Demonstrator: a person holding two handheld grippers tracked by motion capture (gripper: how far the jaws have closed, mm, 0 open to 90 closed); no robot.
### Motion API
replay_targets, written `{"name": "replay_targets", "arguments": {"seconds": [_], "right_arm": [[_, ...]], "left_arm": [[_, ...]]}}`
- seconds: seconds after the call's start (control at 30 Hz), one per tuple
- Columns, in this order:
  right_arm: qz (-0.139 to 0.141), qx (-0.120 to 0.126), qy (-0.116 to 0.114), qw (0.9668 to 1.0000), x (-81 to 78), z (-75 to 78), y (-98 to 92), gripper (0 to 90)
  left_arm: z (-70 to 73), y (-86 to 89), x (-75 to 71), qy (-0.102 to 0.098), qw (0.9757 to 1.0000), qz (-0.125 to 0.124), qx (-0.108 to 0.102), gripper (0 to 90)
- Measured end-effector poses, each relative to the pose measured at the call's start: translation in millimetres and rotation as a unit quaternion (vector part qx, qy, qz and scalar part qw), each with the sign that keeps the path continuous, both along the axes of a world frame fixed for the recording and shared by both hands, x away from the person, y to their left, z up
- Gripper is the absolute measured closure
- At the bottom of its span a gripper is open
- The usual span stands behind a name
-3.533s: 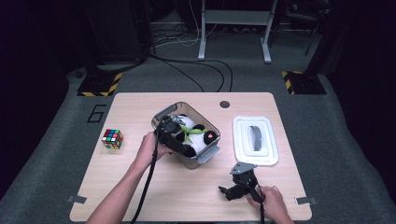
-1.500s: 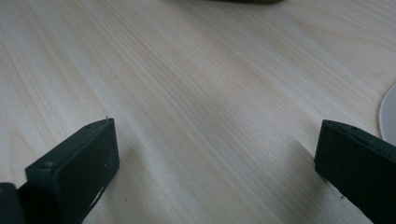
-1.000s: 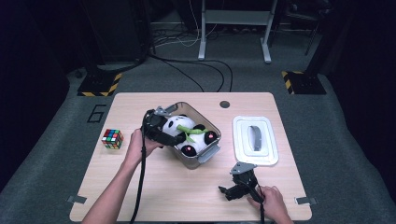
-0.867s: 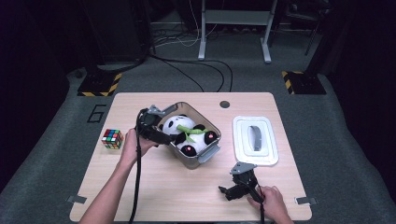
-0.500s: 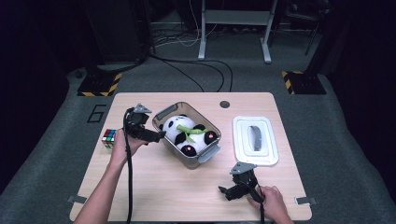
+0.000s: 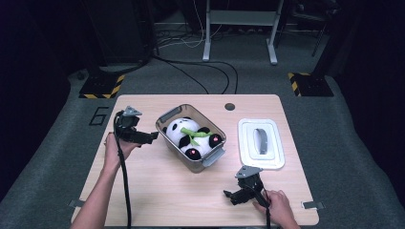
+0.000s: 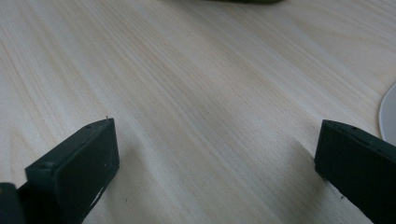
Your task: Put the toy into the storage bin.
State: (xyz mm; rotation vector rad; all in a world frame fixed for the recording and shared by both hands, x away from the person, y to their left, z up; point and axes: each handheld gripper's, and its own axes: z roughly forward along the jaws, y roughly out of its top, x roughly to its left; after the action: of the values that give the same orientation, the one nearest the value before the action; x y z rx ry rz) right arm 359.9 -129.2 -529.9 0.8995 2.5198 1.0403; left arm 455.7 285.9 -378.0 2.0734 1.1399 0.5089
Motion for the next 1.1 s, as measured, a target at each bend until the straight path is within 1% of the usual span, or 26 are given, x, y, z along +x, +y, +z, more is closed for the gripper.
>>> {"name": "replay_targets", "arguments": {"seconds": [0.03, 0.1, 0.17, 0.2, 0.3, 0.37, 0.4, 0.43, 0.47, 0.5, 0.57, 0.6, 0.67, 0.77, 0.8, 0.87, 0.93, 1.1], "right_arm": [[0.000, 0.000, 0.000, 1.0000, 0.0, 0.0, 0.0, 0.0], [0.000, 0.000, 0.000, 1.0000, 0.0, 0.0, 0.0, 0.0], [0.000, 0.000, 0.000, 1.0000, 0.0, 0.0, 0.0, 0.0], [0.000, 0.000, 0.000, 1.0000, 0.0, 0.0, 0.0, 0.0], [0.000, 0.000, 0.000, 1.0000, 0.0, 0.0, 0.0, 0.0], [0.000, 0.000, 0.000, 1.0000, 0.0, 0.0, 0.0, 0.0], [0.000, 0.000, 0.000, 1.0000, 0.0, 0.0, 0.0, 0.0], [0.000, 0.000, 0.000, 1.0000, 0.0, 0.0, 0.0, 0.0], [0.000, 0.000, 0.000, 1.0000, 0.0, 0.0, 0.0, 0.0], [0.000, 0.000, 0.000, 1.0000, 0.0, 0.0, 0.0, 0.0], [0.000, 0.000, 0.000, 1.0000, 0.0, 0.0, 0.0, 0.0], [0.000, 0.000, 0.000, 1.0000, 0.1, 0.0, 0.0, 0.0], [0.000, 0.000, 0.000, 1.0000, 0.0, 0.0, 0.0, 0.0], [-0.001, 0.000, 0.001, 1.0000, -0.1, 0.1, 0.1, 0.0], [-0.001, 0.000, 0.001, 1.0000, -0.1, 0.1, 0.1, 0.0], [0.000, 0.000, 0.000, 1.0000, 0.0, 0.0, 0.0, 0.0], [0.000, 0.000, 0.000, 1.0000, 0.0, 0.0, 0.0, 0.0], [-0.002, 0.000, 0.001, 1.0000, -0.2, 0.1, 0.2, 0.0]], "left_arm": [[-1.4, 2.3, 0.1, -0.003, 1.0000, 0.005, -0.001, 1.1], [-3.4, 6.5, 0.6, -0.001, 1.0000, 0.008, -0.002, 0.9], [-5.7, 11.2, 1.5, 0.003, 0.9999, 0.012, -0.008, 0.5], [-6.5, 13.4, 1.7, 0.004, 0.9999, 0.015, -0.005, 0.5], [-9.6, 20.2, 2.4, 0.004, 0.9997, 0.023, -0.006, 0.3], [-10.7, 21.8, 2.4, 0.003, 0.9996, 0.027, -0.009, 0.3], [-13.7, 27.8, 3.2, 0.006, 0.9994, 0.034, -0.009, 0.2], [-13.7, 27.8, 3.2, 0.006, 0.9994, 0.034, -0.009, 0.1], [-15.9, 33.7, 3.7, 0.008, 0.9992, 0.038, -0.009, 0.1], [-17.5, 36.4, 3.8, 0.005, 0.9990, 0.043, -0.013, 0.1], [-18.2, 38.8, 3.8, 0.005, 0.9989, 0.045, -0.013, 0.1], [-21.0, 45.5, 4.3, 0.007, 0.9985, 0.053, -0.014, 0.0], [-23.4, 51.5, 4.9, 0.007, 0.9982, 0.059, -0.012, 0.0], [-27.2, 58.8, 6.2, 0.003, 0.9976, 0.068, -0.016, 0.0], [-27.8, 61.0, 6.2, 0.005, 0.9974, 0.071, -0.014, 0.0], [-30.1, 66.0, 6.6, 0.002, 0.9971, 0.074, -0.015, 0.0], [-32.7, 69.6, 7.3, -0.004, 0.9964, 0.084, -0.015, 0.0], [-36.8, 78.4, 9.1, -0.005, 0.9955, 0.093, -0.014, 0.0]]}}
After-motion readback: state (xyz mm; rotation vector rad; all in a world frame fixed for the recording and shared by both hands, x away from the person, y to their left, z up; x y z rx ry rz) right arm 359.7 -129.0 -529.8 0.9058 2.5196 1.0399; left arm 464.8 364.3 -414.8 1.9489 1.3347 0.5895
